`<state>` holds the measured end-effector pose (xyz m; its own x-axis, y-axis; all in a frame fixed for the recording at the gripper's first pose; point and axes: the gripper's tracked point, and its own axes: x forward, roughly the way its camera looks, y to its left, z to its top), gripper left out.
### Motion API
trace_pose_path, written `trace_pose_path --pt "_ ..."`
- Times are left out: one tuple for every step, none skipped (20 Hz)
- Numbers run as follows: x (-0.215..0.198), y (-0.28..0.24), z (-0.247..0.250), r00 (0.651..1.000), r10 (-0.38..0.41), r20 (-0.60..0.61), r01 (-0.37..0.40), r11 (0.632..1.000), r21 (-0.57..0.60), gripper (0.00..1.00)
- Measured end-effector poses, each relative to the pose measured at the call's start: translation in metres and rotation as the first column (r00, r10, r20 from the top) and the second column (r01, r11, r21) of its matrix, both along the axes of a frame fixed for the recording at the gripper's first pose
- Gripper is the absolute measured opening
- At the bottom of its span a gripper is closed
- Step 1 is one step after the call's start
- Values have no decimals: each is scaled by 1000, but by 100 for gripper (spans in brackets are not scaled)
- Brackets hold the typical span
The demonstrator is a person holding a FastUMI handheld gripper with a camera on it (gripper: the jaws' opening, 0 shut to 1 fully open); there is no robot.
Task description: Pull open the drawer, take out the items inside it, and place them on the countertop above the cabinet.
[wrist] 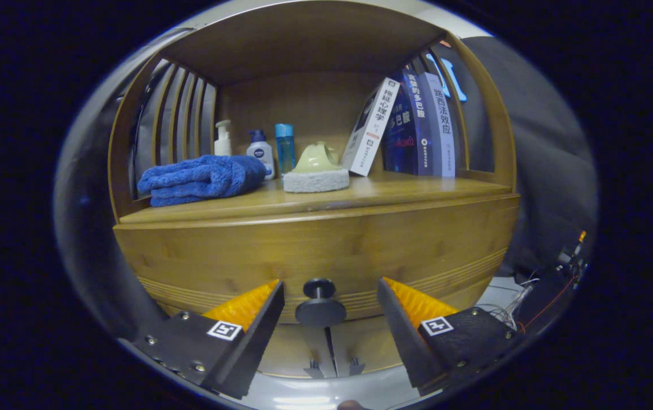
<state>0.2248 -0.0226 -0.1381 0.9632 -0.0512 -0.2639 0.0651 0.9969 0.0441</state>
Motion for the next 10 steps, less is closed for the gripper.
trace_pose_path --pt "-7 0 0 1000 -2 4 2 1000 -10 99" --pt "-17 2 -1 1000 6 9 -6 1000 -10 99" --pt "-28 5 -3 1000 12 14 -12 1000 -4 99" --pt "-40 5 -6 1000 12 19 -12 1000 -2 99" --pt "-53 4 -8 1000 3 21 -3 1000 2 99" --pt "-66 5 -11 1000 -3 24 3 1000 17 99" --pt "-80 8 -10 999 -8 40 7 1000 25 99" --pt "-94 12 -11 999 -2 49 0 1000 23 99" --pt "-106 14 -10 998 3 58 -4 1000 17 99" --pt "-119 14 -9 998 4 67 -5 1000 17 99"
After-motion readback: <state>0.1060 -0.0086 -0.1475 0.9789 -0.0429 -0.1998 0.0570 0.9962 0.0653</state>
